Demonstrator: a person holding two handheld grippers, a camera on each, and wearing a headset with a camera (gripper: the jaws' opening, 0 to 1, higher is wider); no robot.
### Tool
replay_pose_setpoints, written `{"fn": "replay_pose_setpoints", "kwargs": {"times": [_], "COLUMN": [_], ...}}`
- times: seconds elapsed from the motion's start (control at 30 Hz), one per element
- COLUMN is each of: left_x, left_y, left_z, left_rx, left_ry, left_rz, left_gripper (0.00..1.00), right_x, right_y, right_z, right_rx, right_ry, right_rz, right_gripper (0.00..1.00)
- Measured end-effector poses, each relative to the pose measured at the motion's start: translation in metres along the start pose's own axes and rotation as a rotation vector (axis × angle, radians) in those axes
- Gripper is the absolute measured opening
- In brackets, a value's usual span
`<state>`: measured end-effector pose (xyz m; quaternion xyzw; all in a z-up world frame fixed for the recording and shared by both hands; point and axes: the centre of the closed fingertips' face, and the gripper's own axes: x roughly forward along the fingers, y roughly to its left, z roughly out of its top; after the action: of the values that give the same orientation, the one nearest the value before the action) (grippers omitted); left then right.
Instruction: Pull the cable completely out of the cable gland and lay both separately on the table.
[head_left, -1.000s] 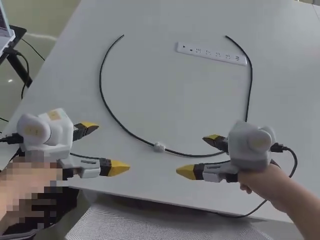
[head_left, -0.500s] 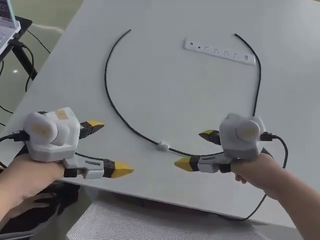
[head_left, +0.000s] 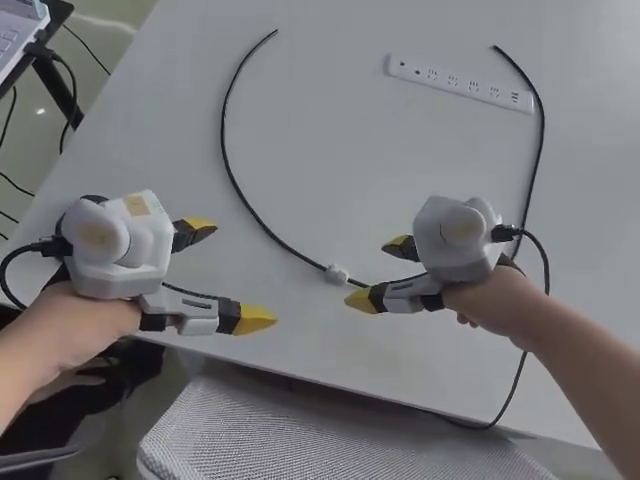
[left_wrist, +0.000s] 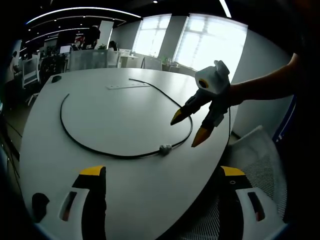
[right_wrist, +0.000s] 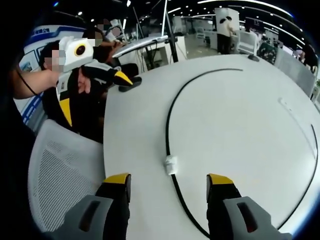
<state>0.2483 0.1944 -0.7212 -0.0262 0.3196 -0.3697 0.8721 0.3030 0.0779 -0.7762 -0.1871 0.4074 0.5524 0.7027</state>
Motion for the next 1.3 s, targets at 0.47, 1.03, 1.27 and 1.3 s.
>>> {"fn": "replay_pose_setpoints", "kwargs": {"times": [0.47,1.03,1.27,1.3], "left_x": [0.004,0.005,0.004,0.004], "left_y": [0.002,0.004,0.004,0.004], "left_z": [-0.007,-0.009,-0.010,-0.011], "left_rx": [-0.014,-0.030,-0.041,-0.041], "left_ry": [0.008,0.017,0.017,0.019], "left_rz": [0.002,0.000,0.003,0.004], "left_gripper": [0.92,0.89,0.88,0.88], "right_x": [0.024,0.042,0.046,0.046], "right_y": [-0.001,-0.005,-0.006,-0.006], "right_z": [-0.007,-0.015,-0.015,-0.015], "right_rx": [-0.057,-0.098,-0.112,-0.113], "right_ry": [0.076,0.136,0.145,0.146], "right_rz": [0.052,0.085,0.088,0.087], "right_gripper": [0.47,0.29,0.22,0.21]}}
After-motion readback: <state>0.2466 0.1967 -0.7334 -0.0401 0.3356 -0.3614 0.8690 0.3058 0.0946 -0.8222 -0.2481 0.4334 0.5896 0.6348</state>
